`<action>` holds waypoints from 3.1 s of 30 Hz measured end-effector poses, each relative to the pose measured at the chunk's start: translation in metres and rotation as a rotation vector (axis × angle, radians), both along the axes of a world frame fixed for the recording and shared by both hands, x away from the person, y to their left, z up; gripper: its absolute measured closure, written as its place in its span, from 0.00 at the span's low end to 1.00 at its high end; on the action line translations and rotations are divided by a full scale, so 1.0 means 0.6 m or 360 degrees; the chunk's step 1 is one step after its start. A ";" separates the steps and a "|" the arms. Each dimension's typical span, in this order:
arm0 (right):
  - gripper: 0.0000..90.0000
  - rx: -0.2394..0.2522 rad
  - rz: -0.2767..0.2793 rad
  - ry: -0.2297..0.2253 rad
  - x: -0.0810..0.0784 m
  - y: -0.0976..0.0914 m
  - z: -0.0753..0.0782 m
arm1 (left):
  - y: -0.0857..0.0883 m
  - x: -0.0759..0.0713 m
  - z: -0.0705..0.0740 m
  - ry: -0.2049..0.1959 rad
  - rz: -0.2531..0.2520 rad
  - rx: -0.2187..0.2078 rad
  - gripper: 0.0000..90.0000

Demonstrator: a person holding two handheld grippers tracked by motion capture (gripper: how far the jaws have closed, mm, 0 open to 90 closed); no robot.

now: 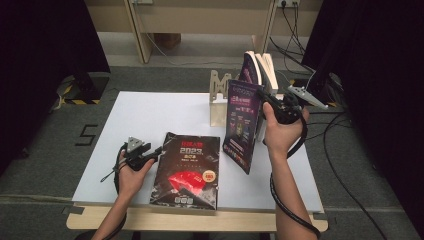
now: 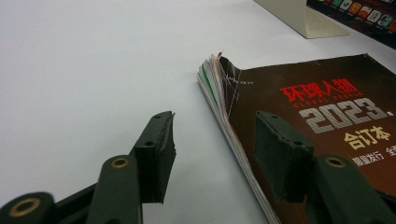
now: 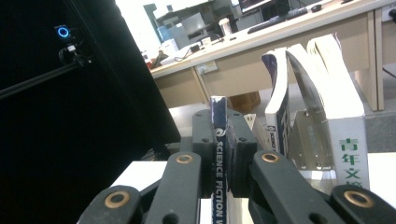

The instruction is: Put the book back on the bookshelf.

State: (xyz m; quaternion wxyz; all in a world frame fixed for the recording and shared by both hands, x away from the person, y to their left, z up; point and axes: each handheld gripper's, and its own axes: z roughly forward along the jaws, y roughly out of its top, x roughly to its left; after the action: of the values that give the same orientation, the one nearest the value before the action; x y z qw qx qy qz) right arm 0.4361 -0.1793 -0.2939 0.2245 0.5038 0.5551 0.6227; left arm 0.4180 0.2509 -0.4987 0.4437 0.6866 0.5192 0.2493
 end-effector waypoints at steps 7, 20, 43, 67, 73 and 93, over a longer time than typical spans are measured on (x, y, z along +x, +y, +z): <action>0.94 0.0001 -0.0018 -0.0035 0.000 0.001 0.003 | 0.000 0.000 0.000 0.0001 -0.0002 0.0001 0.53; 0.94 0.0008 -0.0071 -0.0100 0.003 0.007 0.014 | 0.000 0.000 0.000 0.0002 -0.0005 0.0002 0.53; 0.94 -0.0054 -0.0164 -0.0155 0.030 0.026 0.025 | 0.001 0.000 0.000 0.0001 -0.0007 -0.0001 0.53; 0.94 -0.0146 -0.0254 -0.0198 0.064 0.042 0.033 | 0.002 0.000 0.000 0.0004 -0.0008 -0.0014 0.54; 0.94 -0.0172 -0.0275 -0.0217 0.074 0.049 0.034 | 0.002 0.000 0.000 0.0005 -0.0007 -0.0017 0.54; 0.94 -0.0209 -0.0320 -0.0218 0.106 0.060 0.044 | 0.002 0.000 -0.001 -0.0004 -0.0006 -0.0020 0.55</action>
State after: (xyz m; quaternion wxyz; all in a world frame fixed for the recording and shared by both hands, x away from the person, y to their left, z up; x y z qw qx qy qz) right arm 0.4996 -0.1433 -0.2678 0.3558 0.4973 0.5247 0.5923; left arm 0.4181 0.2520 -0.4991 0.4491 0.6846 0.5188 0.2459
